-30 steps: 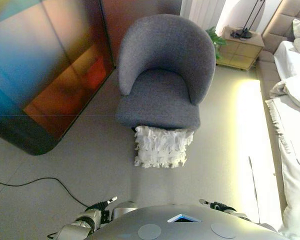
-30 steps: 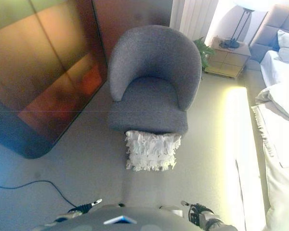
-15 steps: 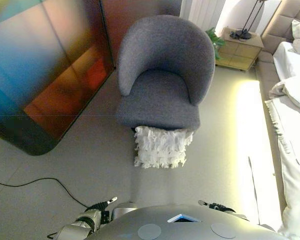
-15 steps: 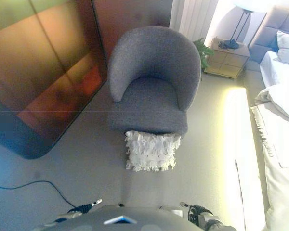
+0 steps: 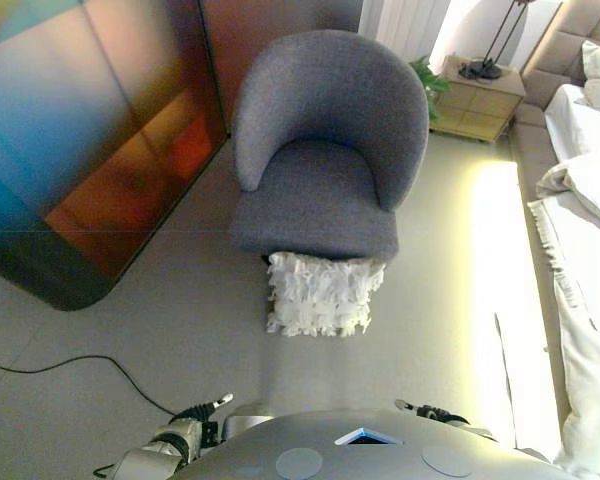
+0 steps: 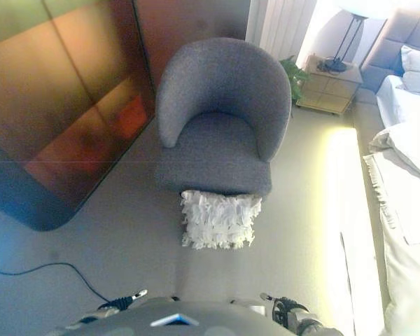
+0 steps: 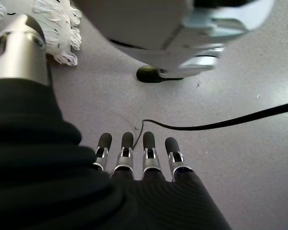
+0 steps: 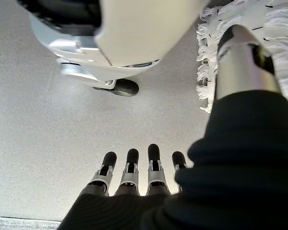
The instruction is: Pick up the cushion and take it to the sofa
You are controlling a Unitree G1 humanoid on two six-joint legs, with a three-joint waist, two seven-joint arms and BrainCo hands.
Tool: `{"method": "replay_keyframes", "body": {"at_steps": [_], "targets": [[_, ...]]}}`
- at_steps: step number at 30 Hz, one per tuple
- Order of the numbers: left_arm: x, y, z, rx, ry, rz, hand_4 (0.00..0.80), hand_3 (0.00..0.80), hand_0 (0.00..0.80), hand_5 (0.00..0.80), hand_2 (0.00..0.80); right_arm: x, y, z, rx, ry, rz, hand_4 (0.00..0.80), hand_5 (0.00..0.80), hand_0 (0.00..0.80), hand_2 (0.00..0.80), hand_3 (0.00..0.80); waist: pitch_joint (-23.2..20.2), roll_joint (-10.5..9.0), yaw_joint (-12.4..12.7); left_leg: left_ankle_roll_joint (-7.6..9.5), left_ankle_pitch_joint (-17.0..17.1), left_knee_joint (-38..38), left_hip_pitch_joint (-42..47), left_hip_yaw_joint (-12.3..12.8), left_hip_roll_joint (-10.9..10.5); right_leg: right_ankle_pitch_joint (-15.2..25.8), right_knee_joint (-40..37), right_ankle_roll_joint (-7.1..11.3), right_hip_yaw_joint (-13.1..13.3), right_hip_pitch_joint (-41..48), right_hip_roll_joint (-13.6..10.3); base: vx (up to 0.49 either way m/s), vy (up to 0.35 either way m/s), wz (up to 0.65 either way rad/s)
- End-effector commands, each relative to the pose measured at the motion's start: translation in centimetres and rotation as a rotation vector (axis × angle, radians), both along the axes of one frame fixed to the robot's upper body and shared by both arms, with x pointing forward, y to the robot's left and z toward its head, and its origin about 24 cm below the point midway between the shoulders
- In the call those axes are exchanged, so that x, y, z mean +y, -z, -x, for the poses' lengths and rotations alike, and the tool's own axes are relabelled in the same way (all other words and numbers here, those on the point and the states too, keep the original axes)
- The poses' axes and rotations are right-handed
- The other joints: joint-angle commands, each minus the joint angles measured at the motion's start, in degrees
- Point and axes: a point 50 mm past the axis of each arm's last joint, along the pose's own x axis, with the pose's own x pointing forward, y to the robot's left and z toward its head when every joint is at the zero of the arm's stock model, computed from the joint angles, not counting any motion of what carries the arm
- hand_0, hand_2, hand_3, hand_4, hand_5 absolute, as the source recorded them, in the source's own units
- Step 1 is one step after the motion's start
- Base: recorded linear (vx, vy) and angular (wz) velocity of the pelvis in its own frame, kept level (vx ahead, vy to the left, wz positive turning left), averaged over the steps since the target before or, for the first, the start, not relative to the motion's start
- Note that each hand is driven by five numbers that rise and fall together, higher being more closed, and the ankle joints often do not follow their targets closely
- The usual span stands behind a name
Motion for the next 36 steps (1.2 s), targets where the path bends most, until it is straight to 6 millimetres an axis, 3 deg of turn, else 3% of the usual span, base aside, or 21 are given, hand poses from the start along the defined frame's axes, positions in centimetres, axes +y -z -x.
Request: {"method": "replay_keyframes", "body": {"at_steps": [1,3,4,5,7,8,10,14,18,20,21,23,25,26,28,29,31,32,34,36], "targets": [[-1.1,0.0,-2.0,-0.051,-0.016,0.027,0.000,0.000,0.000,0.000,0.000,-1.8,-0.8,-2.7,-0.044,-0.028,0.047,0.000,0.000,0.000,0.000,0.000,6.18,-0.76,0.96,4.14,-1.72,22.06,-9.11,-0.93,2.19,-1.19,1.73,-1.82,2.21,0.40,0.80,-0.036,-0.139,-0.27],[-1.1,0.0,-1.7,-0.051,-0.041,0.025,0.000,0.000,0.000,0.000,0.000,-2.0,-0.9,-2.8,-0.048,-0.023,0.048,0.000,0.000,0.000,0.000,0.000,7.17,-0.33,1.61,3.82,-0.40,21.23,-10.98,-1.13,0.97,-1.92,2.11,-1.76,2.46,1.58,1.49,0.070,-0.032,-0.14],[-0.9,0.0,-1.4,-0.053,-0.060,0.021,0.000,0.000,0.000,0.000,0.000,-2.1,-0.9,-2.9,-0.050,-0.026,0.047,0.000,0.000,0.000,0.000,0.000,7.64,0.53,2.32,3.18,1.33,15.10,-11.26,-0.53,-0.88,-3.81,2.64,-1.51,2.73,3.33,2.56,0.146,0.003,-0.17],[-0.8,0.0,-1.3,-0.054,-0.066,0.018,0.000,0.000,0.000,0.000,0.000,-2.2,-1.0,-2.9,-0.050,-0.030,0.047,0.000,0.000,0.000,0.000,0.000,7.58,0.81,2.53,2.92,2.16,12.67,-11.60,-0.21,-1.38,-4.47,2.86,-1.46,2.89,3.80,2.98,0.210,0.020,-0.25],[-0.6,0.1,-0.8,-0.046,-0.060,0.011,0.000,0.000,0.000,0.000,0.000,-2.5,-1.0,-2.7,-0.046,-0.032,0.054,0.000,0.000,0.000,0.000,0.000,7.26,2.34,3.03,1.58,4.46,0.09,-12.11,1.85,-2.76,-7.21,2.68,-1.07,3.31,7.32,4.93,0.326,0.052,-0.09],[-0.6,0.1,-0.7,-0.040,-0.052,0.014,0.000,0.000,0.000,0.000,0.000,-2.6,-1.0,-2.5,-0.045,-0.025,0.057,0.000,0.000,0.000,0.000,0.000,7.11,2.88,3.50,1.61,7.05,-4.88,-11.90,2.44,-3.05,-7.64,2.55,-1.24,3.45,8.34,5.65,0.373,0.073,0.07],[-0.7,0.2,-0.1,-0.024,-0.037,0.027,0.000,0.000,0.000,0.000,0.000,-2.9,-1.0,-2.3,-0.037,-0.001,0.063,0.000,0.000,0.000,0.000,0.000,6.45,3.70,4.33,1.03,9.07,-13.26,-11.46,1.76,-3.90,-9.84,2.67,-1.22,4.54,11.03,6.77,0.388,0.079,0.22],[-1.1,0.3,0.7,-0.008,-0.035,0.057,0.000,0.000,0.000,0.000,0.000,-2.9,-0.9,-1.6,-0.007,0.011,0.077,0.000,0.000,0.000,0.000,0.000,5.02,4.37,4.71,0.66,7.38,-14.72,-13.07,1.91,-3.60,-13.39,4.32,-1.35,5.78,13.14,7.72,0.437,0.083,-0.01],[-1.3,0.4,1.4,0.012,-0.046,0.067,0.000,0.000,0.000,0.000,0.000,-2.6,-0.7,-0.9,0.032,0.018,0.082,0.000,0.000,0.000,0.000,0.000,3.93,4.48,5.43,0.15,7.28,-14.72,-14.75,-0.90,-2.29,-17.67,7.12,-1.58,6.50,14.44,7.27,0.568,0.108,-0.25],[-1.1,0.4,1.4,0.008,-0.061,0.070,0.000,0.000,0.000,0.000,0.000,-2.5,-0.7,-0.7,0.043,0.034,0.082,0.000,0.000,0.000,0.000,0.000,3.72,4.27,5.21,0.70,6.56,-14.72,-14.36,-0.15,-1.61,-18.67,9.73,-0.87,5.72,14.03,5.98,0.640,0.179,-0.12],[-1.0,0.4,1.2,0.003,-0.058,0.068,0.000,0.000,0.000,0.000,0.000,-2.4,-0.6,-0.5,0.043,0.043,0.080,0.000,0.000,0.000,0.000,0.000,3.68,3.53,4.95,1.12,6.30,-14.72,-13.54,0.40,-2.35,-19.62,11.51,-0.24,5.38,14.29,4.67,0.658,0.178,0.11],[-0.5,0.2,0.6,-0.014,-0.046,0.062,0.000,0.000,0.000,0.000,0.000,-2.2,-0.5,-0.4,0.037,0.033,0.069,0.000,0.000,0.000,0.000,0.000,3.35,3.00,5.02,2.32,7.17,-12.13,-13.65,0.03,-2.67,-17.79,15.05,0.95,5.23,14.00,3.73,0.651,0.161,0.16],[-0.1,0.1,-0.1,-0.039,-0.043,0.061,0.000,0.000,0.000,0.000,0.000,-2.0,-0.5,-0.5,0.011,0.011,0.059,0.000,0.000,0.000,0.000,0.000,2.67,1.74,4.96,4.00,5.63,-7.56,-14.17,0.58,-3.80,-13.38,18.21,2.84,4.53,13.26,2.38,0.507,0.121,-0.11],[0.2,-0.1,-0.8,-0.061,-0.031,0.048,0.000,0.000,0.000,0.000,0.000,-1.6,-0.5,-1.2,-0.028,0.006,0.045,0.000,0.000,0.000,0.000,0.000,1.91,0.50,5.35,5.79,3.85,-6.19,-13.73,0.61,-5.39,-7.89,22.70,5.48,3.51,12.49,0.86,0.518,0.122,-0.38],[0.8,-0.4,-1.5,-0.073,-0.017,0.018,0.000,0.000,0.000,0.000,0.000,-1.3,-0.6,-2.1,-0.055,0.000,0.042,0.000,0.000,0.000,0.000,0.000,1.06,-0.06,5.69,7.17,2.64,-6.69,-11.51,-0.10,-6.79,-1.52,29.25,7.90,1.77,9.05,-1.45,0.561,0.135,-0.42],[1.1,-0.5,-1.8,-0.078,-0.013,0.005,0.000,0.000,0.000,0.000,0.000,-1.3,-0.7,-2.6,-0.066,-0.010,0.039,0.000,0.000,0.000,0.000,0.000,0.91,0.05,5.44,7.62,2.09,-7.21,-9.87,-0.38,-7.07,-0.28,30.97,8.09,1.49,6.46,-2.00,0.424,0.101,-0.25],[1.6,-0.8,-2.8,-0.100,0.000,-0.003,0.000,0.000,0.000,0.000,0.000,-1.0,-0.8,-3.4,-0.091,-0.009,0.029,0.000,0.000,0.000,0.000,0.000,1.09,0.44,4.41,8.07,1.50,-7.99,-7.69,-0.83,-7.34,-1.29,29.37,7.76,1.41,1.77,-0.92,0.336,0.061,-0.14],[1.7,-0.9,-3.3,-0.110,0.002,-0.001,0.000,0.000,0.000,0.000,0.000,-0.9,-0.8,-3.6,-0.100,0.010,0.028,0.000,0.000,0.000,0.000,0.000,1.13,0.81,4.26,7.91,1.43,-8.03,-7.39,-0.69,-7.13,-1.88,27.39,7.41,0.29,0.14,-0.59,0.275,0.028,0.00],[1.7,-1.2,-4.7,-0.142,-0.016,0.001,0.000,0.000,0.000,0.000,0.000,-0.9,-1.0,-4.3,-0.127,0.041,0.028,0.000,0.000,0.000,0.000,0.000,2.35,2.18,3.79,7.14,1.17,-9.38,-4.37,-0.73,-6.24,-3.73,23.47,6.16,-4.47,-4.86,-2.18,0.174,0.006,0.06],[1.5,-1.4,-5.7,-0.153,-0.017,0.007,0.000,0.000,0.000,0.000,0.000,-1.1,-1.1,-4.6,-0.143,0.051,0.035,0.000,0.000,0.000,0.000,0.000,3.54,3.54,2.65,6.43,0.45,-10.58,-0.89,-1.12,-4.91,-2.76,19.68,4.92,-5.88,-9.98,-3.43,0.118,-0.015,-0.12]]}}
